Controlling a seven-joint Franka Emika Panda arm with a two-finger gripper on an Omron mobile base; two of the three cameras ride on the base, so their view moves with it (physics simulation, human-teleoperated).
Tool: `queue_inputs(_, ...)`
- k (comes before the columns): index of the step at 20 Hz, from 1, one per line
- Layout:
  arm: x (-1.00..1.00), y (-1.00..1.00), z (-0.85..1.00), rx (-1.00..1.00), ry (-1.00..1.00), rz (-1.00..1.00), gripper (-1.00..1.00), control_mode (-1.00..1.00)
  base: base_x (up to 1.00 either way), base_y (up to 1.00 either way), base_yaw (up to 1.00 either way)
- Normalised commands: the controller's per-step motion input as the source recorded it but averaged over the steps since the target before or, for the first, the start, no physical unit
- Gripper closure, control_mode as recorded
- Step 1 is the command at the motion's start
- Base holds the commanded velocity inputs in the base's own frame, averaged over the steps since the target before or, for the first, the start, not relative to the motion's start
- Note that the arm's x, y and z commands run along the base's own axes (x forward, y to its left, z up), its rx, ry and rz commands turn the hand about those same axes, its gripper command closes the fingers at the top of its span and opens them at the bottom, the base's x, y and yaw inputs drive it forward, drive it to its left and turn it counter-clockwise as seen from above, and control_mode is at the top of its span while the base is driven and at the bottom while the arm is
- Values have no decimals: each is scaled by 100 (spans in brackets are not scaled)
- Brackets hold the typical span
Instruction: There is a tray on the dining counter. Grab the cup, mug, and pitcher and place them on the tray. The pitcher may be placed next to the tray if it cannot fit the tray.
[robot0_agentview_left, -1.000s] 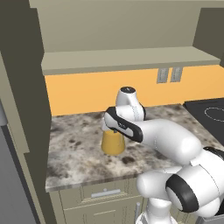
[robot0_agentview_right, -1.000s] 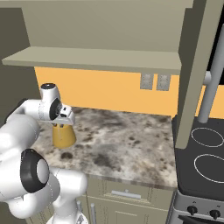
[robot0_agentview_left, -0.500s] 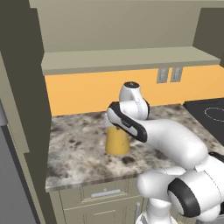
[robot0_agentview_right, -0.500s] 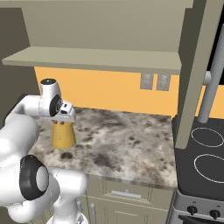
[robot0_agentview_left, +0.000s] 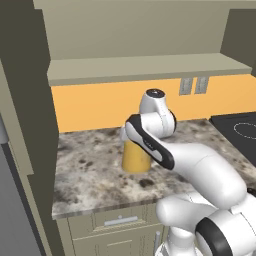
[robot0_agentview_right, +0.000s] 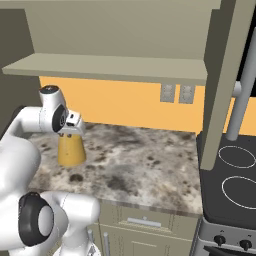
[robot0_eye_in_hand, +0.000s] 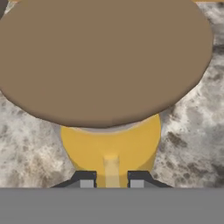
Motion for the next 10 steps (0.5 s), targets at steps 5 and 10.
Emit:
queue_inputs(5, 0, -2, 29, 0, -8, 0, 100, -100, 0, 0, 0)
queue_inputs(10, 0, -4, 33, 0, -5, 0, 100, -100, 0, 0, 0)
